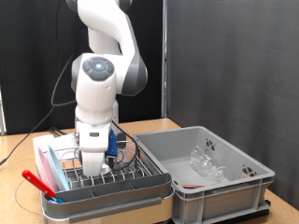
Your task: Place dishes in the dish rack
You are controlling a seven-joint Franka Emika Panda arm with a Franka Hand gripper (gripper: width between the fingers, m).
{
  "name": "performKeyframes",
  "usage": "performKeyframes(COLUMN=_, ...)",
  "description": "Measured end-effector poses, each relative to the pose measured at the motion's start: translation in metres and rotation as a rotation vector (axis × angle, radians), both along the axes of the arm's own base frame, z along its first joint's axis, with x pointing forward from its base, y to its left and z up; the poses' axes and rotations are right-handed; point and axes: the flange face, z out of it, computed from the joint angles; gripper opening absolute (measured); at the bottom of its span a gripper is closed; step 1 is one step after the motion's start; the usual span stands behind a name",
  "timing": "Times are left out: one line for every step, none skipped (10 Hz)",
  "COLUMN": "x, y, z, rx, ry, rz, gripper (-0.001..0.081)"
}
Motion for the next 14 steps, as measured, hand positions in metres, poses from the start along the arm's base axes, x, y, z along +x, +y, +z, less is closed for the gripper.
performKeyframes(x=-0.007, y=0.006, z=0.0, rx=0.071, ry=0.08, rz=0.03, gripper=0.0805)
performKeyframes(x=-0.016, y=0.015, z=0.0, rx=0.14, ry=0.164, rz=0.074, gripper=0.0805)
performKeyframes(x=-0.024, y=0.024, z=-0.001, rx=0.185, ry=0.225, rz=0.12, gripper=0.0805)
performKeyframes(x=-0.033, y=0.034, z=-0.007, rx=0.212, ry=0.264, rz=0.16, gripper=0.0805)
performKeyframes(x=-0.042, y=0.043, z=-0.012, rx=0.219, ry=0.286, rz=0.177, gripper=0.0805)
performKeyframes(x=-0.051, y=0.05, z=-0.016, rx=0.214, ry=0.294, rz=0.185, gripper=0.0805)
performKeyframes(x=-0.056, y=0.053, z=-0.018, rx=0.196, ry=0.284, rz=0.188, gripper=0.0805)
performKeyframes(x=-0.061, y=0.054, z=-0.022, rx=0.171, ry=0.264, rz=0.185, gripper=0.0805)
performKeyframes(x=-0.065, y=0.055, z=-0.023, rx=0.151, ry=0.245, rz=0.178, gripper=0.0805)
performKeyframes(x=-0.067, y=0.056, z=-0.024, rx=0.137, ry=0.226, rz=0.171, gripper=0.0805)
performKeyframes(x=-0.068, y=0.056, z=-0.024, rx=0.124, ry=0.207, rz=0.165, gripper=0.0805)
performKeyframes(x=-0.067, y=0.055, z=-0.024, rx=0.107, ry=0.181, rz=0.159, gripper=0.0805)
performKeyframes(x=-0.063, y=0.054, z=-0.024, rx=0.077, ry=0.136, rz=0.145, gripper=0.0805)
performKeyframes(x=-0.06, y=0.052, z=-0.018, rx=0.052, ry=0.104, rz=0.128, gripper=0.0805)
